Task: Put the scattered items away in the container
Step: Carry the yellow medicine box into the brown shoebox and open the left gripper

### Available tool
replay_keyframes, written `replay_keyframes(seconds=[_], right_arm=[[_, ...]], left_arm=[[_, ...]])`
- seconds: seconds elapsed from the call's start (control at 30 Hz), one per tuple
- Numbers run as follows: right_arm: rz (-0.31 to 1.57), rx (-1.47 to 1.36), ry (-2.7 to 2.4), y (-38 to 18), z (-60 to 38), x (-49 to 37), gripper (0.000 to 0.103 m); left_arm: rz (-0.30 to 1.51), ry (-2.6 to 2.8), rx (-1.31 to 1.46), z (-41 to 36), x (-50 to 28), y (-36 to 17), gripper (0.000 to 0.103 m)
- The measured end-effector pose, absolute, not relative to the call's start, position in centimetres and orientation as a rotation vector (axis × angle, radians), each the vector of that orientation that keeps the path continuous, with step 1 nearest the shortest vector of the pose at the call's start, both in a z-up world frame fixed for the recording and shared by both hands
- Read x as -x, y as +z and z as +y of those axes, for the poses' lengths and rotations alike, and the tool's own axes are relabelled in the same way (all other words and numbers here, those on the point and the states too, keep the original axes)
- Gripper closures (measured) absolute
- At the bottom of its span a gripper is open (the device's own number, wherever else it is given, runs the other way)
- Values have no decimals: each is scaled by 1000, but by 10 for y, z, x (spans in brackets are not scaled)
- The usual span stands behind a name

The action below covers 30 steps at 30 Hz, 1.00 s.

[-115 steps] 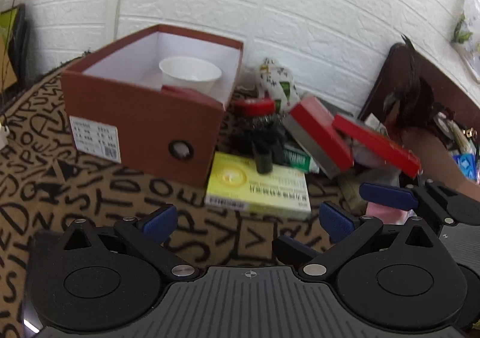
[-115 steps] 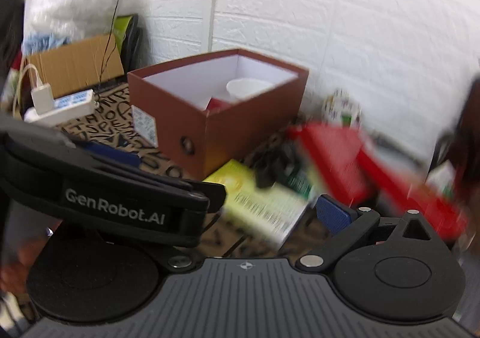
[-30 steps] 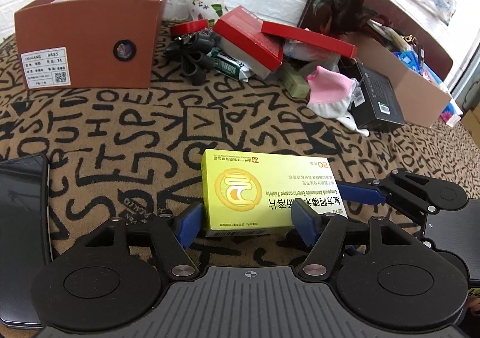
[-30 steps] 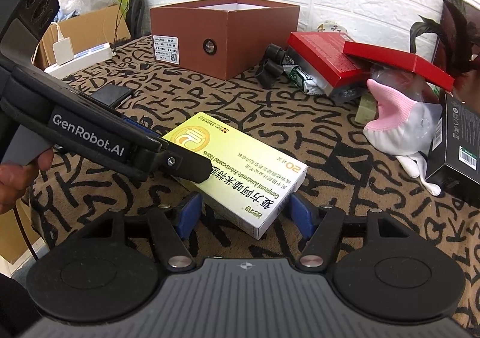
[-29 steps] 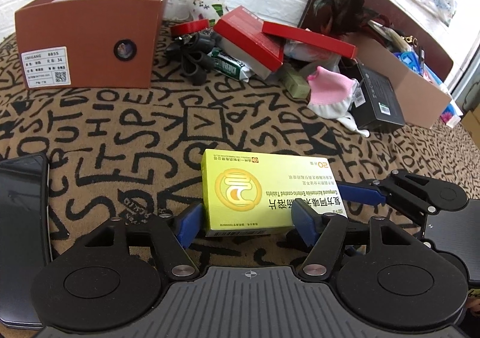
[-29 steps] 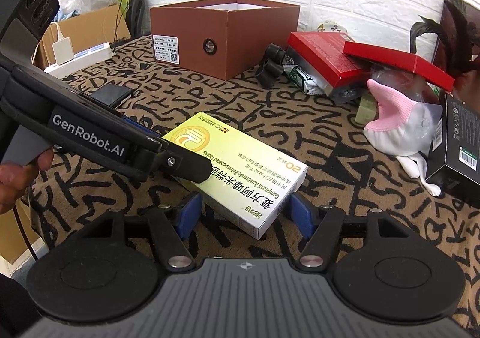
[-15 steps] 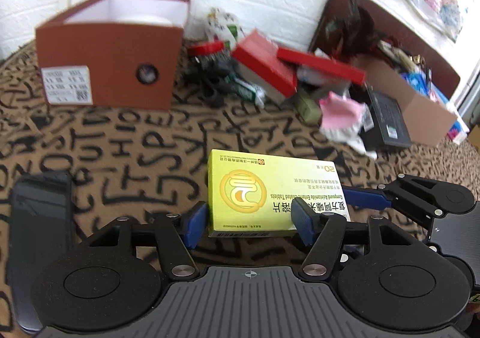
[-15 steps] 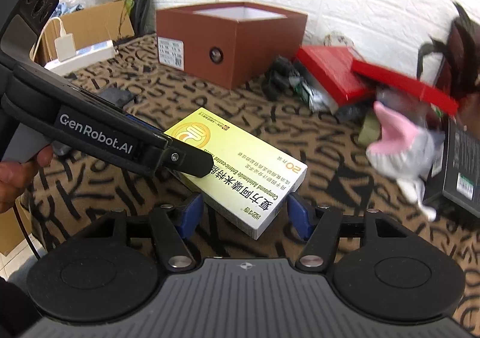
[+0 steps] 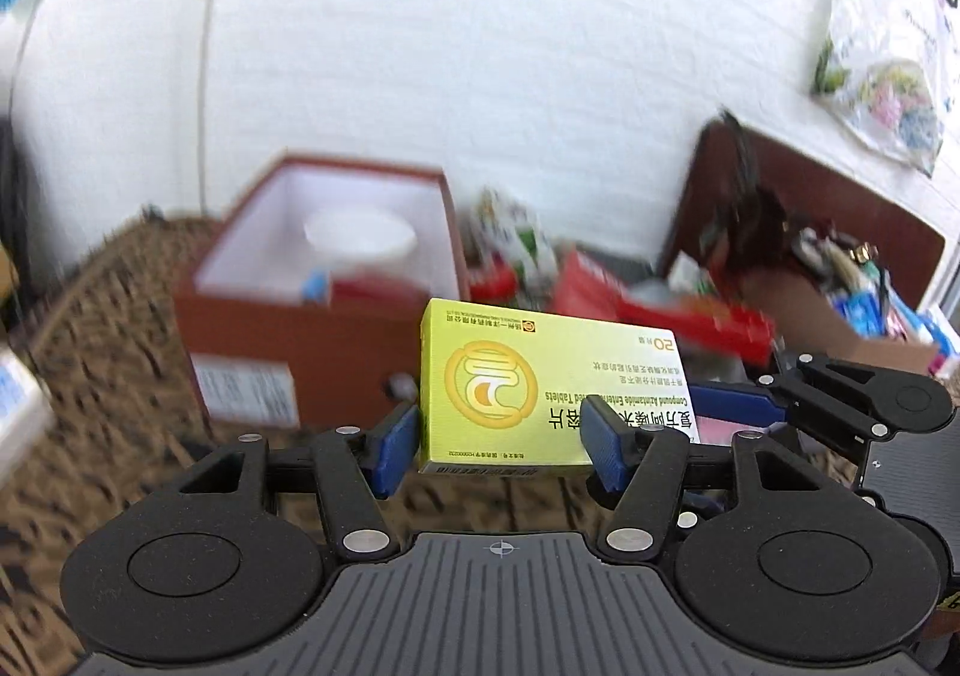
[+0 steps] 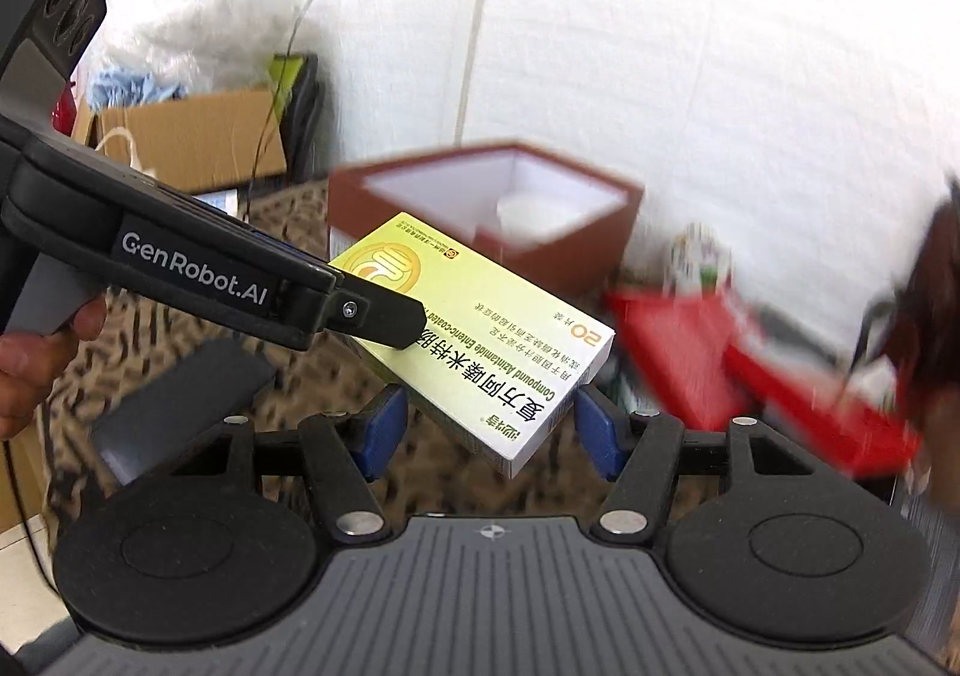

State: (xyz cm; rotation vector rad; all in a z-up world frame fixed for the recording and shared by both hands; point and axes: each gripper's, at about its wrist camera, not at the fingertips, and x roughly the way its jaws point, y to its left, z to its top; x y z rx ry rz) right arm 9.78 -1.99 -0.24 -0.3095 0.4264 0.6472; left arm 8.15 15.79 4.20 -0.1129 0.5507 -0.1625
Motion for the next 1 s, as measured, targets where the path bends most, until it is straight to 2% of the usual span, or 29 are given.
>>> replay_keyframes(seconds=[0.17,0.37,0.67,1.0], right_arm=[[383,297,675,24,1,-133,36],[431,282,713,42,35,-186,36],[528,335,717,30,81,-249,36],[580,382,719,12,102,-284,37]], left_arm=[[505,-112,86,181,-113,68,42],[529,-79,114,215,-162,78,42],[602,-71,151,246,-224,50,42],[644,-66,121,254,-255,32,42]])
